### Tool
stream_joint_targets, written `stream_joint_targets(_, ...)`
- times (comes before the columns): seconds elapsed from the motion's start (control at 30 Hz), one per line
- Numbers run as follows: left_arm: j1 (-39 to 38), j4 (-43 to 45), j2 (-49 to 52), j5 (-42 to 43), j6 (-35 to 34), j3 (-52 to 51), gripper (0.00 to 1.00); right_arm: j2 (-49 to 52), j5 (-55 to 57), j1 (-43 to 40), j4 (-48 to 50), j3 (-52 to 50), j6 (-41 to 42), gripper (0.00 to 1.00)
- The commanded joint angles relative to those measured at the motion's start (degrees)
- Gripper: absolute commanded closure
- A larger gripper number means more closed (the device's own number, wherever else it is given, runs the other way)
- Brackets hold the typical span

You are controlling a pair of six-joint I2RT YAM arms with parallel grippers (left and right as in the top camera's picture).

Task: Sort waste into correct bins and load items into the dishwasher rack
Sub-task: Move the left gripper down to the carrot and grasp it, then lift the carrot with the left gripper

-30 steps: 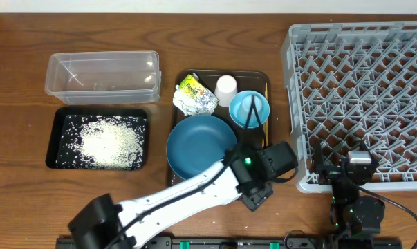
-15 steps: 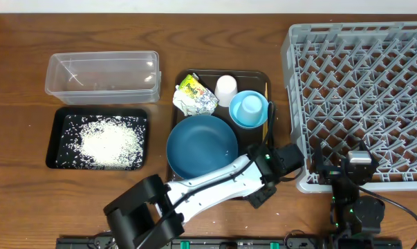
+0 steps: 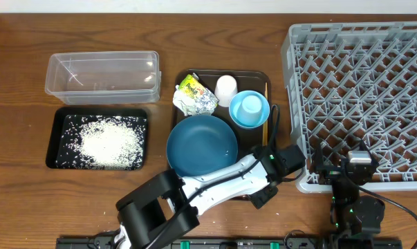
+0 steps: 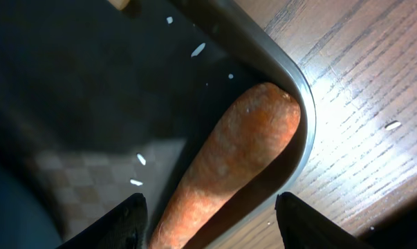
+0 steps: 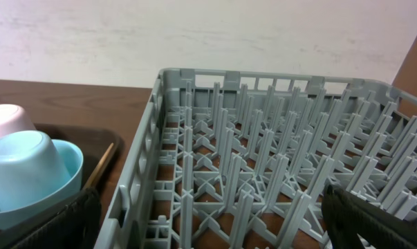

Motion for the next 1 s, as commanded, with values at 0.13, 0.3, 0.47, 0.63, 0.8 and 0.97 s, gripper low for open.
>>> stream_joint_targets(0.13,0.85,0.48,0.90,-1.03,1.38,-2.21,0.38,-0.31,0.57,1.03,-0.26,-0.09,-0.72,0.01)
stream_joint_targets(0.3,1.51,1.88,0.90,-0.98,1.16,-4.90,0.38,-0.31,0.59,1.03,-0.26,-0.09,-0.72,0.01)
stream_joint_targets(0.47,1.49,4.61,0.90,-0.94,1.14,-6.88,0.38,-0.31,0.57,1.03,-0.26,-0.09,-0.72,0.01)
stream_joint_targets(0.63,1.51,6.78,0.90,-0.98,1.16,-7.82,0.38,-0.31,0.57,1.03,-0.26,-0.09,-0.72,0.01)
stream_joint_targets(0.8,1.51,6.91,0.90,-1.01,1.16,-7.82,0.55,-0.31,0.57,1.03,-0.26,-0.09,-0.72,0.01)
stream_joint_targets(0.97,1.51,5.70,0.66,-0.98,0.96,-7.02,0.65,-0.31,0.57,1.03,-0.26,-0.09,-0.72,0.01)
